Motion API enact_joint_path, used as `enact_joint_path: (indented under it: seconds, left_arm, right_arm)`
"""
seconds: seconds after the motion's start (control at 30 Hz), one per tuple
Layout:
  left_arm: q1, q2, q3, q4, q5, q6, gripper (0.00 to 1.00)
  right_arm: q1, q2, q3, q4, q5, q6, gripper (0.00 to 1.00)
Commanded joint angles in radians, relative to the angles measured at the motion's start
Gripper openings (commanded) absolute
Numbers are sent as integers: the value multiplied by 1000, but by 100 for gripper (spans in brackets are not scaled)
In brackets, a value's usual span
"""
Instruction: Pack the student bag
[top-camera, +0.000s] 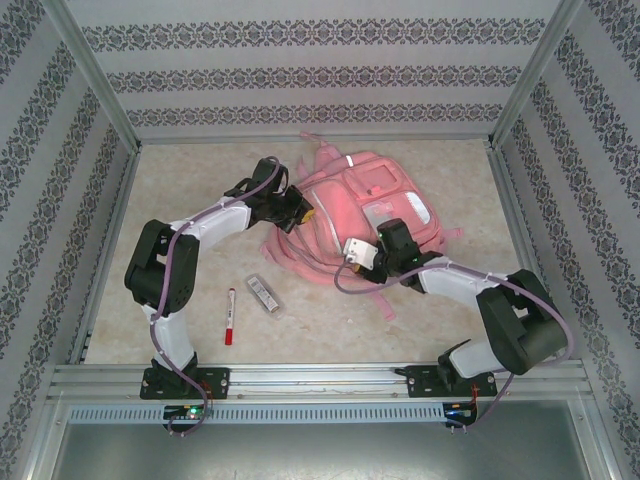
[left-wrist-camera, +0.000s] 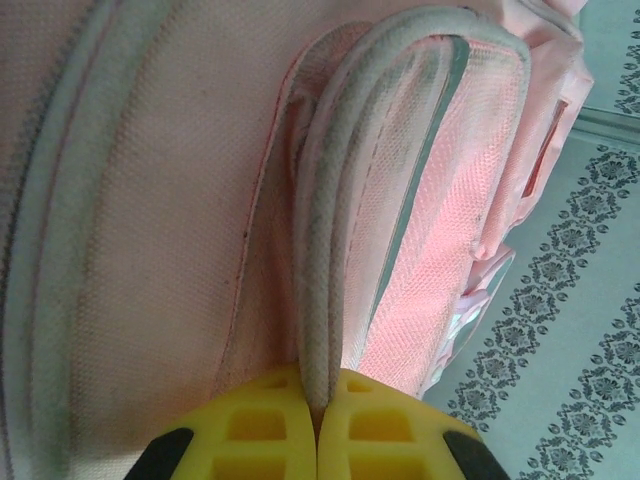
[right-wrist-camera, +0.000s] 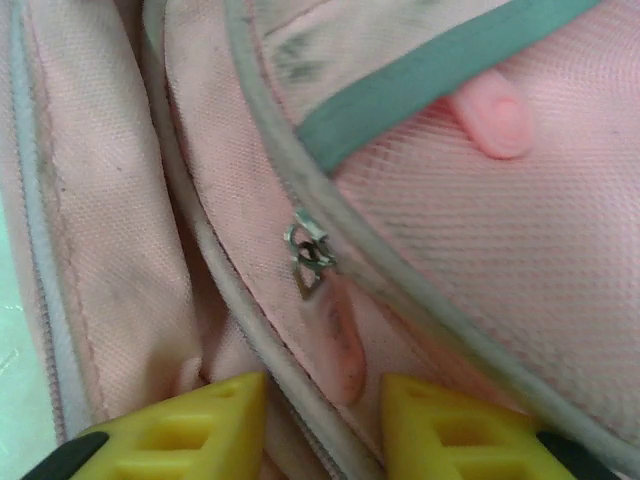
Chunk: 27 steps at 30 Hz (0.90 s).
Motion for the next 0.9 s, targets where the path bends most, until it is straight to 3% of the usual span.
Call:
enact_joint_path:
  seconds: [0.0,0.23,0.4,0.7,0.87]
  left_arm:
    - [-13,-51,-18,98,73,-71,0]
    - [-16,-70,-71,137,67,-97,0]
    - [-23,-81,-91,158,55,-119,0]
    - [-49,-75,-95,198,33,-161,0]
    - [-59,-77,-109,223,3,-199,0]
  right_arm:
    - [46,-9,-33,139,73,-67,37]
    - [66,33,-6,164,59,-16,34]
    - [46,-27,-3,168,-33,76,33]
    - [47,-115,-12,144,21,239,2]
    - [8,-195,-27,91,-56,302,0]
